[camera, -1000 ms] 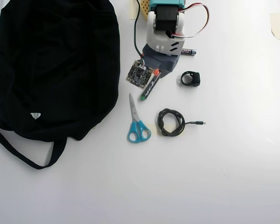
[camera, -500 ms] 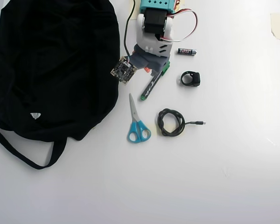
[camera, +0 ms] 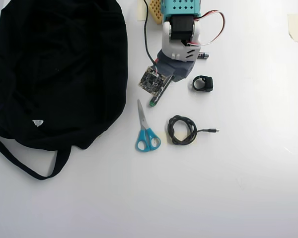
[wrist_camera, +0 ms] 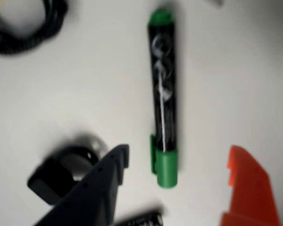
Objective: Put the green marker into the black bag
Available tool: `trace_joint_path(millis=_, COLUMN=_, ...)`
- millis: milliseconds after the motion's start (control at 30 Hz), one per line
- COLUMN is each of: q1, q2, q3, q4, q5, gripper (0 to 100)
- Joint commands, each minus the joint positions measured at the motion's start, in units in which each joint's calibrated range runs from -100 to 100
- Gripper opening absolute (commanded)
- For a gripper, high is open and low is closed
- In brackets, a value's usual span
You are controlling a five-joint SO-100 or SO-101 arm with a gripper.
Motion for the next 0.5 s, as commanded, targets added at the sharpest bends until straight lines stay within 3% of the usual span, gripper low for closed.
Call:
trace_joint_path(millis=0, q1=-0.71, q2=-0.2, q3=2.36, q4=-3.0, q5=0.09, gripper=28)
trace_joint_path(millis=467, q1=-3.18, q2=-0.2, q3=12.06, q4=-16.87, q5=0.72, gripper=31)
